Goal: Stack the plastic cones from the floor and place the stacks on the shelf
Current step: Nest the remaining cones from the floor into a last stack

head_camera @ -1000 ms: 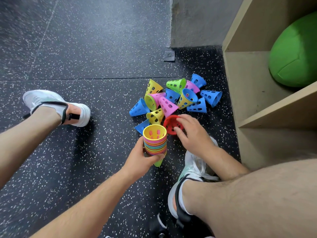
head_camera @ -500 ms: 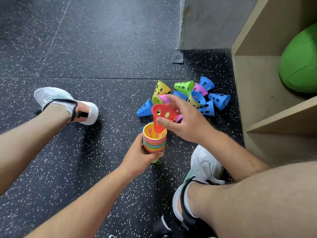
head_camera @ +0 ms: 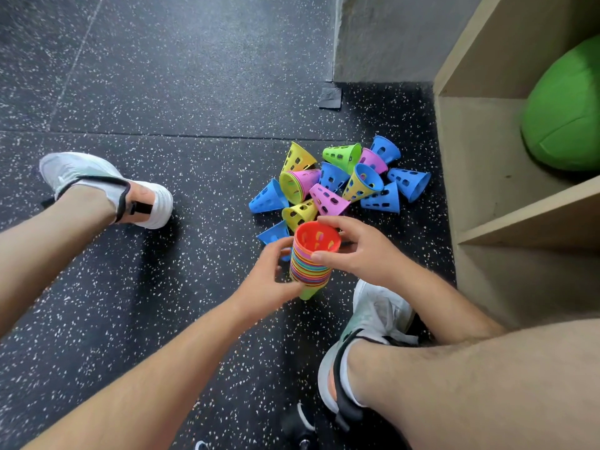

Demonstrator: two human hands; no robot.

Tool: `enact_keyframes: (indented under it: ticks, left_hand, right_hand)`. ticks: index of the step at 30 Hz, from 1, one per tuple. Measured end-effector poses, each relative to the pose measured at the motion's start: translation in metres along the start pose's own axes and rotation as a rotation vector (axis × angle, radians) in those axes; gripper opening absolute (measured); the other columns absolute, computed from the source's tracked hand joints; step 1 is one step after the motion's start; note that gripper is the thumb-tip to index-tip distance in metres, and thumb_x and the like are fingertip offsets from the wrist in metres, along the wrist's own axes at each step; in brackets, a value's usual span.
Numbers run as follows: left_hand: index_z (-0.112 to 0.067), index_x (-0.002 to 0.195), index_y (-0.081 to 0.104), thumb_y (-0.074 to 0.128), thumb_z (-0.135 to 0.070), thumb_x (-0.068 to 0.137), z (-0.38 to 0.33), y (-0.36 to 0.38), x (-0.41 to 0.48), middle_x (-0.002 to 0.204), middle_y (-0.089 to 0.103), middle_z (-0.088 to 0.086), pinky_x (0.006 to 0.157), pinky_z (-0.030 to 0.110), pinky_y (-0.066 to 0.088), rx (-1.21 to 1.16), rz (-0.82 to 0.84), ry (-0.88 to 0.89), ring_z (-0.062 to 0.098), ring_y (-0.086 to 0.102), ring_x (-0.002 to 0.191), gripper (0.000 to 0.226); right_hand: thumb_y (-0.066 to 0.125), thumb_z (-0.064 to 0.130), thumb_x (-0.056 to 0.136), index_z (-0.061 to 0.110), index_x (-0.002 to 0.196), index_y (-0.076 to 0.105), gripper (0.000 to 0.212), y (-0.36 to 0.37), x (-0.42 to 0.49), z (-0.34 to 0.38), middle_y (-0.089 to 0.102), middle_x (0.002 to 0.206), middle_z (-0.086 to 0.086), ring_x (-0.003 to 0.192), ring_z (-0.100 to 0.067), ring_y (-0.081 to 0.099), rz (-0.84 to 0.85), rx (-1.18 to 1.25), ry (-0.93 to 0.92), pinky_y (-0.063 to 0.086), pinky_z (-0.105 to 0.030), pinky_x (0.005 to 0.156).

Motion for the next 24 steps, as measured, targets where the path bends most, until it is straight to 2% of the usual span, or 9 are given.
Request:
enact_keyframes:
  ticks: [3,6,10,12,16,18,20,22,24]
  left_hand:
    - [-0.02,0.147,0.046,0.058,-0.023,0.072,0.005,-0.023,0.008,0.14,0.047,-0.007,0.114,0.039,0.042,0.118,-0.206,-0.029,0.007,0.049,0.13,0.076]
    - [-0.016,0.148,0.049,0.064,-0.013,0.091,0.011,-0.035,0.023,0.137,0.044,-0.005,0.113,0.046,0.044,0.3,-0.323,-0.032,0.02,0.053,0.124,0.059]
    - [-0.016,0.156,0.042,0.069,-0.028,0.098,0.013,-0.038,0.04,0.131,0.046,0.001,0.107,0.042,0.047,0.409,-0.354,-0.075,0.025,0.055,0.115,0.065]
    - [-0.02,0.155,0.045,0.066,-0.036,0.1,0.011,-0.037,0.044,0.126,0.045,0.0,0.102,0.04,0.048,0.445,-0.342,-0.103,0.023,0.055,0.112,0.061]
    - [-0.029,0.136,0.059,0.069,-0.038,0.098,0.008,-0.033,0.046,0.126,0.046,-0.001,0.093,0.04,0.052,0.517,-0.26,-0.1,0.023,0.058,0.107,0.041]
    - [-0.023,0.124,0.065,0.07,-0.034,0.097,0.006,-0.033,0.044,0.121,0.048,0.0,0.091,0.041,0.053,0.522,-0.252,-0.079,0.023,0.059,0.104,0.029]
    - [-0.016,0.116,0.068,0.069,-0.029,0.098,0.0,-0.037,0.041,0.116,0.05,0.001,0.091,0.039,0.051,0.489,-0.31,-0.06,0.019,0.059,0.097,0.022]
    - [-0.011,0.109,0.07,0.069,-0.024,0.099,-0.012,-0.045,0.035,0.112,0.053,0.003,0.089,0.031,0.048,0.445,-0.401,0.018,0.014,0.057,0.091,0.016]
    - [-0.01,0.104,0.071,0.07,-0.021,0.099,-0.031,-0.056,0.024,0.111,0.055,0.003,0.082,0.016,0.046,0.427,-0.476,0.151,0.01,0.056,0.091,0.012]
  right_hand:
    - [0.086,0.055,0.065,0.044,0.127,0.06,0.068,-0.002,0.001,-0.003,0.068,0.114,0.019,0.105,-0.001,0.066,0.005,0.032,0.025,0.057,-0.038,0.096]
    - [0.086,0.055,0.066,0.041,0.131,0.06,0.072,-0.001,0.001,-0.006,0.067,0.117,0.019,0.106,-0.001,0.065,-0.004,0.041,0.029,0.056,-0.038,0.096]
    - [0.087,0.047,0.07,0.045,0.127,0.06,0.064,0.0,-0.001,-0.005,0.067,0.117,0.018,0.106,-0.001,0.066,-0.006,0.049,0.024,0.056,-0.038,0.096]
    - [0.088,0.044,0.071,0.048,0.123,0.059,0.06,0.002,-0.002,-0.004,0.067,0.115,0.017,0.105,-0.002,0.066,-0.005,0.059,0.02,0.056,-0.037,0.097]
    - [0.088,0.043,0.07,0.042,0.13,0.057,0.067,0.007,-0.003,-0.003,0.068,0.113,0.016,0.105,-0.003,0.067,-0.004,0.072,0.006,0.056,-0.034,0.096]
    - [0.089,0.038,0.073,0.037,0.133,0.057,0.068,0.009,-0.003,-0.001,0.067,0.114,0.015,0.104,-0.002,0.067,-0.002,0.08,0.003,0.056,-0.033,0.096]
    - [0.088,0.038,0.073,0.037,0.133,0.057,0.068,0.01,-0.002,0.0,0.067,0.114,0.014,0.104,-0.002,0.067,0.008,0.08,0.001,0.056,-0.033,0.096]
    - [0.088,0.039,0.073,0.041,0.131,0.056,0.066,0.009,-0.002,0.0,0.068,0.113,0.015,0.104,-0.002,0.067,0.018,0.073,0.002,0.056,-0.032,0.097]
    - [0.088,0.04,0.073,0.042,0.131,0.056,0.067,0.009,-0.001,0.0,0.068,0.113,0.017,0.104,-0.001,0.067,0.012,0.067,0.003,0.055,-0.033,0.097]
Point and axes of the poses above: each hand's wrist, its own x-axis towards the middle knuckle, its own y-axis out of the palm, z = x × y, the point moved 2 cm from there along x, towards the middle knuckle
